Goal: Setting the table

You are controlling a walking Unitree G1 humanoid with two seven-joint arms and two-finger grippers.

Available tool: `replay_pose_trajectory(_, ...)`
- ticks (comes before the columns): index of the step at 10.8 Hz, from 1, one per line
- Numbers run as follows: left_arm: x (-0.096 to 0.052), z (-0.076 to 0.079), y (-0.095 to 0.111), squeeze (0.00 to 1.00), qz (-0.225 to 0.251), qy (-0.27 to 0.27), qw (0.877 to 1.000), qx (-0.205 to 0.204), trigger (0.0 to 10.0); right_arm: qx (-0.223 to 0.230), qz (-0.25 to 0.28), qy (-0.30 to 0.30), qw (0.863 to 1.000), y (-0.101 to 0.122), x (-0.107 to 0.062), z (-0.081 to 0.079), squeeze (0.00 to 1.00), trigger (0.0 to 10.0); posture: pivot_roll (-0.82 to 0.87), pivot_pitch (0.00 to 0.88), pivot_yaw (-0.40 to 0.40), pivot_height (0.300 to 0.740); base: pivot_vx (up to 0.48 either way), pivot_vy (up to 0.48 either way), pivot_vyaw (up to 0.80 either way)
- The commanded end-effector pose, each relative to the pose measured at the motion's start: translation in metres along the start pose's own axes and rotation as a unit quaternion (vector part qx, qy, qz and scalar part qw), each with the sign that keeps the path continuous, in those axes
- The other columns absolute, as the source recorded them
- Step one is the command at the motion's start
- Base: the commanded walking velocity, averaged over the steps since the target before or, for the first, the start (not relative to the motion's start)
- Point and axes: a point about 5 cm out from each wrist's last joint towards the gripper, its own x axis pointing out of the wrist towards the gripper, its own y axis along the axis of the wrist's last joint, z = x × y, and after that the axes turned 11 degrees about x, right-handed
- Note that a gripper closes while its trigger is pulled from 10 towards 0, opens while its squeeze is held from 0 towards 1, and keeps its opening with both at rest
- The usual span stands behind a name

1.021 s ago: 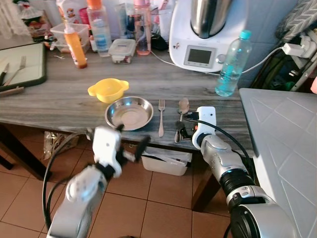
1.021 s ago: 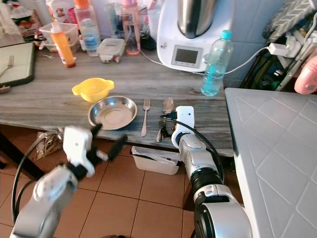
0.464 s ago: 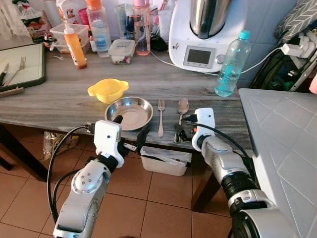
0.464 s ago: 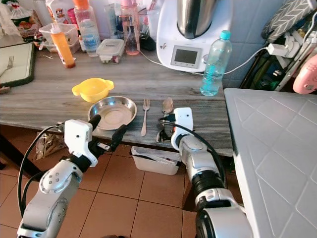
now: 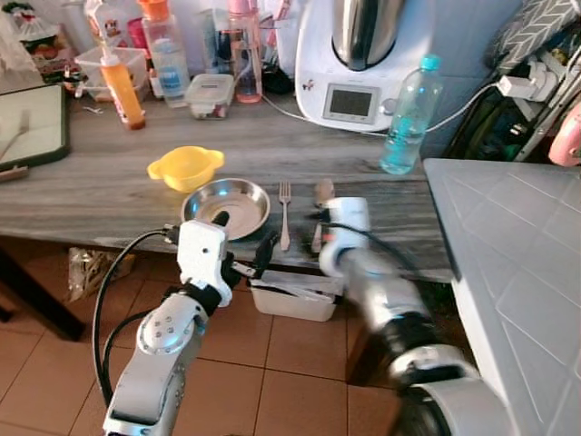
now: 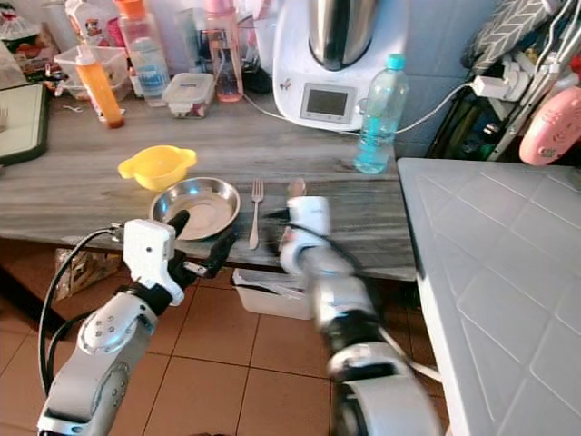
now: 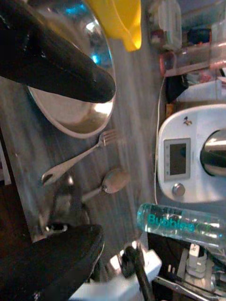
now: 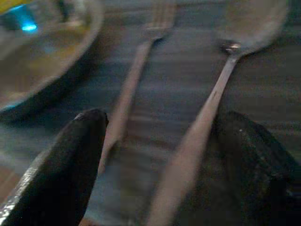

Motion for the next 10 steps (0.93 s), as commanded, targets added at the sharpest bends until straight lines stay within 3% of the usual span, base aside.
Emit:
replay_pose_trajectory(1, 0.001, -0.001, -0.001, 0.00, -0.006, 0.004, 1.000, 0.006, 10.0, -0.015, 0.005, 0.002, 1.000, 0.007, 0.002, -0.007, 0.00, 3.9, 0.14, 0.043, 0.008, 0.740, 0.000, 0.000, 0.00)
replay_pose_trajectory(2, 0.000, -0.001, -0.001, 0.00, -0.007, 0.004, 1.000, 0.007, 10.0, -0.017, 0.011, -0.002, 1.000, 0.010, 0.003, -0.007, 0.00, 3.9, 0.14, 0.044, 0.007, 0.740, 0.000, 0.000, 0.00)
replay_pose_trajectory(3, 0.000, -0.001, -0.002, 0.00, -0.008, 0.004, 1.000, 0.007, 10.0, -0.017, 0.015, -0.005, 1.000, 0.013, 0.002, -0.005, 0.00, 7.1, 0.14, 0.045, 0.007, 0.740, 0.000, 0.000, 0.00)
replay_pose_trajectory(4, 0.000, -0.001, -0.002, 0.00, -0.008, 0.004, 1.000, 0.006, 10.0, -0.017, 0.014, -0.009, 1.000, 0.013, 0.002, -0.002, 0.00, 6.9, 0.13, 0.046, 0.007, 0.740, 0.000, 0.000, 0.00)
replay_pose_trajectory(6, 0.001, 0.000, -0.002, 0.00, -0.007, 0.002, 1.000, 0.005, 10.0, -0.020, 0.015, -0.025, 0.999, 0.013, -0.001, 0.007, 0.00, 9.6, 0.13, 0.046, 0.006, 0.740, 0.000, 0.000, 0.00)
replay_pose_trajectory(7, 0.001, 0.000, -0.002, 0.00, -0.007, 0.003, 1.000, 0.006, 10.0, -0.017, 0.027, -0.037, 0.999, 0.014, -0.003, 0.011, 0.00, 10.0, 0.13, 0.045, 0.006, 0.740, 0.000, 0.000, 0.00)
replay_pose_trajectory(8, 0.001, -0.001, -0.003, 0.00, -0.008, 0.004, 1.000, 0.006, 10.0, -0.010, 0.034, -0.050, 0.998, 0.017, -0.005, 0.019, 1.00, 10.0, 0.13, 0.044, 0.008, 0.740, 0.000, 0.000, 0.00)
replay_pose_trajectory(10, 0.001, 0.000, -0.004, 0.00, -0.011, 0.002, 1.000, 0.006, 10.0, -0.007, 0.049, -0.056, 0.997, 0.025, -0.005, 0.023, 1.00, 10.0, 0.13, 0.044, 0.008, 0.740, 0.000, 0.000, 0.00)
